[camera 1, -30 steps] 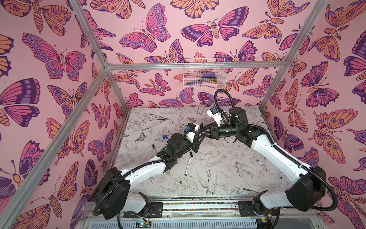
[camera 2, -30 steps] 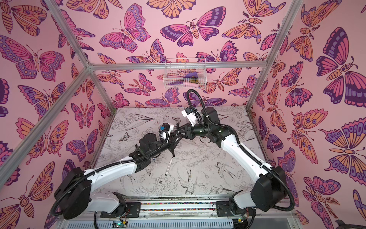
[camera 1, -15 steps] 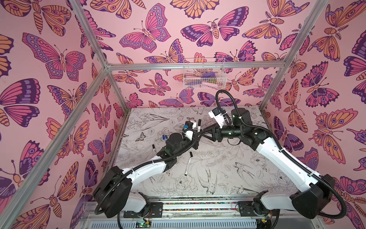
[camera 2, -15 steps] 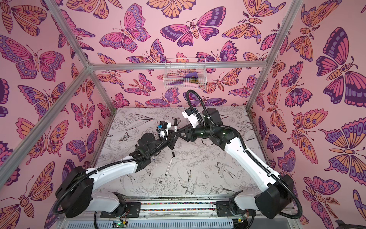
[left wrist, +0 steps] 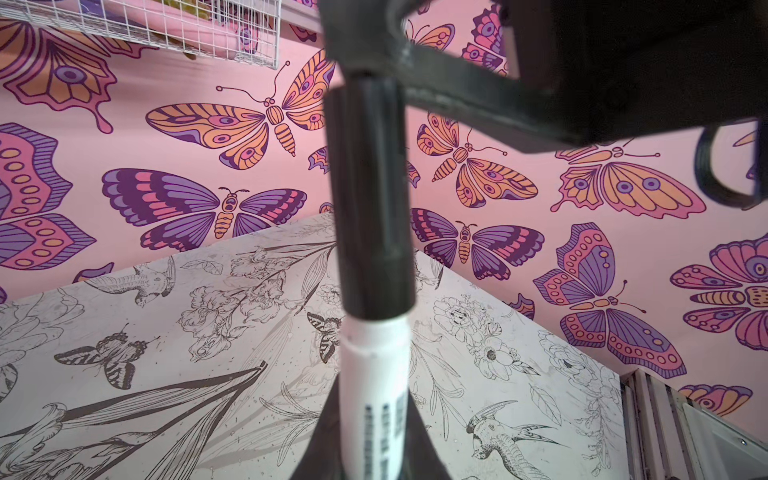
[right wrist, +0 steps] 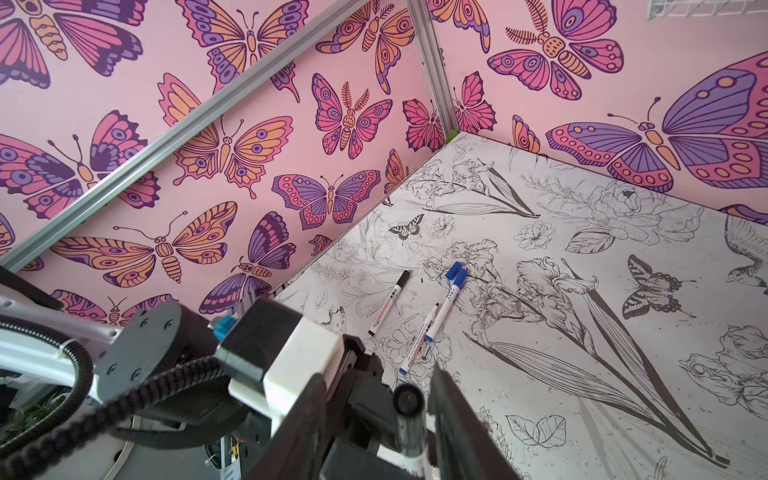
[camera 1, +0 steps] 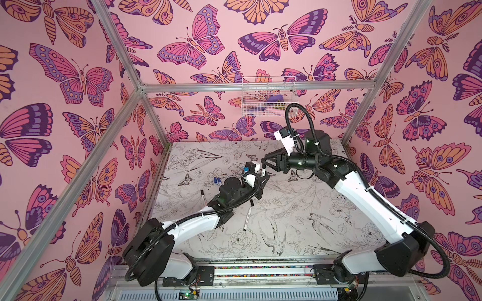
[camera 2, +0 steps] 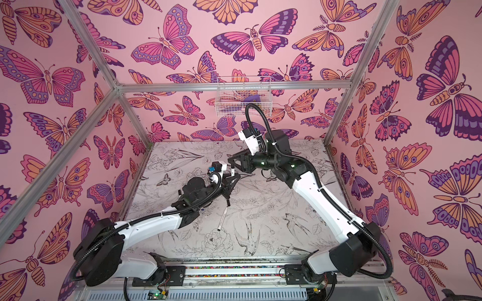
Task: Insert the pens into the pen caps
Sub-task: 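Press the black cap down onto the marker with the right gripper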
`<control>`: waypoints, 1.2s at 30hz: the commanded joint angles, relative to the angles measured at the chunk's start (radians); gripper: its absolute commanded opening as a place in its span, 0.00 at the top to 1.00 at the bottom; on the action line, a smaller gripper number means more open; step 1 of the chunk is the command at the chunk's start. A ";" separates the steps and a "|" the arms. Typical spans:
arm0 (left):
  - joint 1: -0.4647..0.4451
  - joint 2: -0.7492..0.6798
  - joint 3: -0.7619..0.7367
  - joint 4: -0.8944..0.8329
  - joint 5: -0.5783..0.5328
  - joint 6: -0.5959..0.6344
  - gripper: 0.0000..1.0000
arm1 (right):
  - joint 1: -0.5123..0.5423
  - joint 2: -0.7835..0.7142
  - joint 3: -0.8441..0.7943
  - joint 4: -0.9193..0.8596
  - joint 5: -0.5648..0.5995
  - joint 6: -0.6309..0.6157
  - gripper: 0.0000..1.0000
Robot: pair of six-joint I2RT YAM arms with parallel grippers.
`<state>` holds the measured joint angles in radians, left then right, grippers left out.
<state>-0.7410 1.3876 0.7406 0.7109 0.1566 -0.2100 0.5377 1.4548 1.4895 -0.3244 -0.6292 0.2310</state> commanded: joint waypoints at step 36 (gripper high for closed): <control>-0.009 -0.006 0.015 0.034 -0.124 0.109 1.00 | 0.041 0.028 0.033 -0.264 -0.031 -0.094 0.90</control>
<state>-0.7616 1.3880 0.7406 0.6842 0.1043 -0.1085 0.5430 1.4986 1.5112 -0.4519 -0.6388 0.1806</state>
